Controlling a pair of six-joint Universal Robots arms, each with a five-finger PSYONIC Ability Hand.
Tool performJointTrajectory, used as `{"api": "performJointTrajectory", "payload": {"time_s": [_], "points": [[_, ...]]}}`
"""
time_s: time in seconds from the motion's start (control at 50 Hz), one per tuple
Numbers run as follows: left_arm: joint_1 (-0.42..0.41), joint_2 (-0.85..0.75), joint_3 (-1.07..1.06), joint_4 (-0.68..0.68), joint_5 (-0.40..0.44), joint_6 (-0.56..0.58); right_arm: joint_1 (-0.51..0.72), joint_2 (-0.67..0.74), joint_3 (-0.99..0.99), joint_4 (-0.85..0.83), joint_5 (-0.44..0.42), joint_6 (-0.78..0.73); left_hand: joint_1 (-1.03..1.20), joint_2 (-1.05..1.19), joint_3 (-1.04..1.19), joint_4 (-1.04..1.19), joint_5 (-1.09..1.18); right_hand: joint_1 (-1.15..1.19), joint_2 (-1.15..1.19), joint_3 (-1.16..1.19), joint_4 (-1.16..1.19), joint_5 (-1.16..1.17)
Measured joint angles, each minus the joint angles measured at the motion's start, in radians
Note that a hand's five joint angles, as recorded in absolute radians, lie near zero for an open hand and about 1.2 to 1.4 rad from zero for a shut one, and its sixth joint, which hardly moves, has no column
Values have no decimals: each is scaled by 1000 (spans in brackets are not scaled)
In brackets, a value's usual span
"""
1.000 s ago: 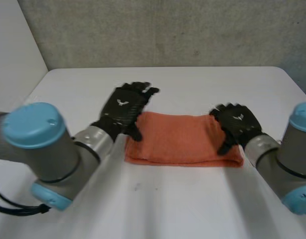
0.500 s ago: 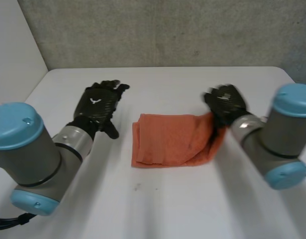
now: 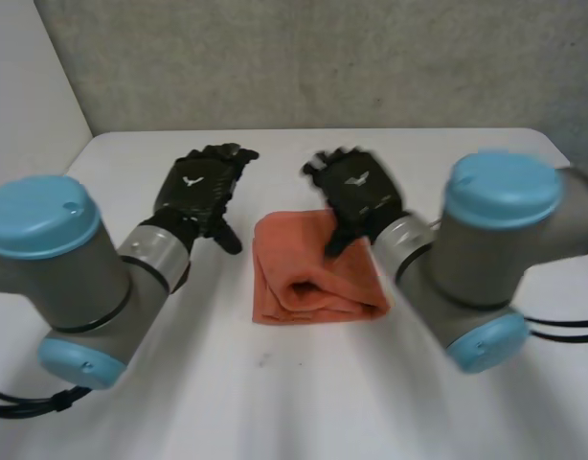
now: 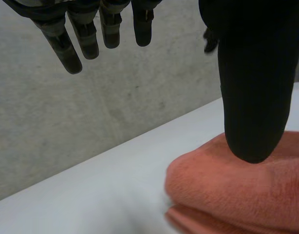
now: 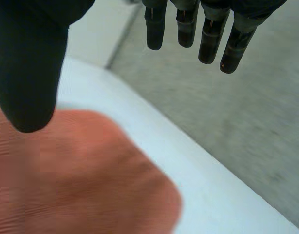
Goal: Fold the laundry
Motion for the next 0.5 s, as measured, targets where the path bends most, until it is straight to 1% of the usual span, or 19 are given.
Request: {"api": "performJointTrajectory", "payload": {"time_s": [0.08, 0.12, 0.2, 0.24, 0.26, 0.36, 0.5], "points": [[-48, -71, 87, -30, 1, -32, -62, -24, -3, 52, 1, 135, 0, 0, 0, 0, 0, 0, 0, 0, 0, 0], [-74, -110, 127, -43, 2, -52, -73, -9, -8, 84, -2, 165, 0, 0, 0, 0, 0, 0, 0, 0, 0, 0], [-114, -184, 192, -65, 2, -91, -80, 49, -30, 138, -8, 183, 0, 0, 0, 0, 1, 0, 0, 0, 0, 0], [-114, -184, 192, -65, 2, -91, -80, 49, -30, 138, -8, 183, 0, 0, 0, 0, 1, 0, 0, 0, 0, 0], [-129, -234, 228, -92, 0, -118, -80, 103, -47, 163, -15, 180, 0, 0, 0, 0, 1, 0, 0, 0, 0, 0], [-133, -300, 258, -154, -8, -149, -81, 183, -76, 189, -35, 173, 0, 0, 0, 0, 1, 0, 0, 0, 0, 0], [-104, -325, 238, -213, -42, -152, -98, 221, -106, 211, -52, 168, 0, 0, 0, 0, 1, 0, 0, 0, 0, -2]]}}
